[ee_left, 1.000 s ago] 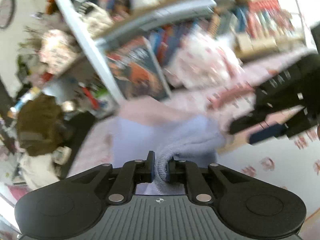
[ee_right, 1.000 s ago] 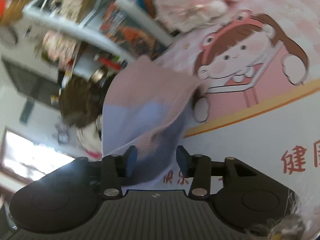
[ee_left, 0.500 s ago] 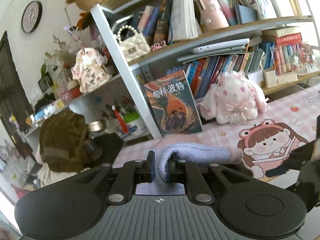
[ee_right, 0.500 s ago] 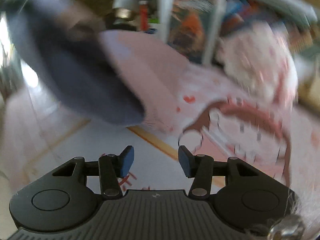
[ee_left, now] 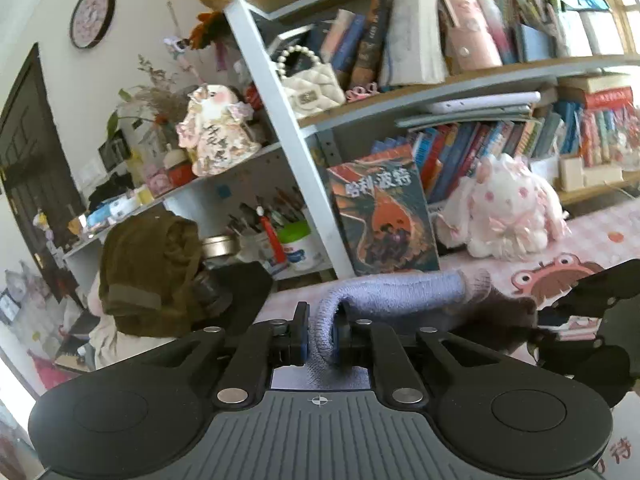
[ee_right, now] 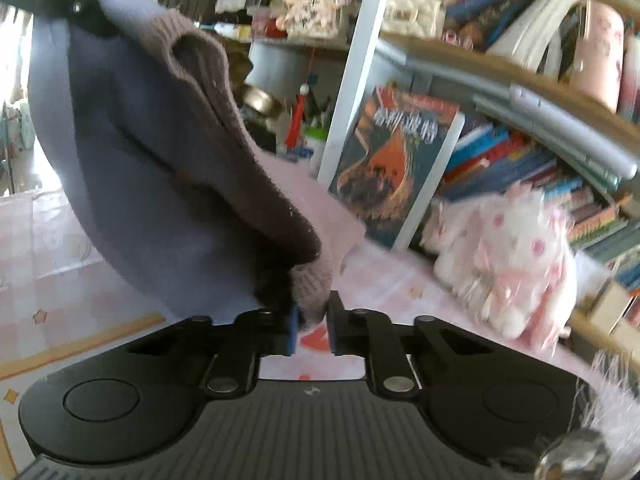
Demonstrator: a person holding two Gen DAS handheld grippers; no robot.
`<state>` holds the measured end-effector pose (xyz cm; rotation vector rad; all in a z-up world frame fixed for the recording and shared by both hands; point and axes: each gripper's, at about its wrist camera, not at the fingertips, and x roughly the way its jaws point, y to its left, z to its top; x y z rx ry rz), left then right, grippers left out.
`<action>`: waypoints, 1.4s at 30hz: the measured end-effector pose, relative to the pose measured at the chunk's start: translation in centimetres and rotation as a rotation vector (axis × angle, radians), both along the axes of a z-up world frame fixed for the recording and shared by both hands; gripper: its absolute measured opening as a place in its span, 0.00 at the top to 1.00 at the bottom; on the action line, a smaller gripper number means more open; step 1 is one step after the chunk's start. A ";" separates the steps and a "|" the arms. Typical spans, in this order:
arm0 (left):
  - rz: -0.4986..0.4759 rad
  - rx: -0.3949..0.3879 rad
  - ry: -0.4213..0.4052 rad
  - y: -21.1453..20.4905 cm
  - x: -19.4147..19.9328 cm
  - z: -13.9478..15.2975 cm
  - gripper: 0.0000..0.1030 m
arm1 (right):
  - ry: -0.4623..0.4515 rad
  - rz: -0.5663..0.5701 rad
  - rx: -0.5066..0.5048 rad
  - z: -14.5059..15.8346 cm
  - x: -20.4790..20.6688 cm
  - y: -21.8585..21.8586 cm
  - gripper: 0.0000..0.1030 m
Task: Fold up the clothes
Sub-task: 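Lift the sweater by its shoulders with both grippers, holding it up to unfold, then lower the sweater flat onto the mat and open both grippers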
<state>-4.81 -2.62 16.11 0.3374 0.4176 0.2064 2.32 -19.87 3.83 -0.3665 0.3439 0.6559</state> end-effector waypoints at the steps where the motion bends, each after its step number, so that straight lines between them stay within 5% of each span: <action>1: 0.007 0.000 -0.016 0.2 -0.1 0.3 0.89 | -0.010 -0.016 0.005 0.5 0.3 -0.1 0.93; 11: 0.040 -0.017 -0.278 2.2 -2.6 6.2 0.89 | -0.445 -0.069 0.127 12.1 -2.5 -3.1 0.95; 18: -0.024 -0.132 -0.635 2.4 -5.8 12.3 0.89 | -0.816 -0.064 0.298 21.0 -9.0 -6.4 0.95; 22: -0.073 -0.182 -0.725 1.9 -5.5 13.6 0.89 | -0.874 -0.069 0.390 24.0 -11.0 -8.5 0.94; 25: -0.097 -0.219 -0.623 1.7 -1.8 12.2 0.90 | -0.797 -0.084 0.397 24.1 -9.5 -8.8 0.94; 28: -0.096 -0.239 -0.398 1.9 3.9 8.2 0.90 | -0.588 -0.114 0.313 22.3 -5.5 -8.3 0.94; 35: -0.097 -0.198 0.028 1.6 14.0 -3.3 0.90 | -0.161 -0.232 0.033 10.9 5.3 -5.6 0.95; 38: -0.078 -0.198 0.114 1.1 16.0 -5.8 0.88 | -0.140 -0.262 -0.041 7.3 7.4 -4.8 0.95; 42: -0.072 -0.211 0.195 0.7 18.2 -6.8 0.81 | -0.128 -0.264 -0.113 6.5 9.7 -3.5 0.94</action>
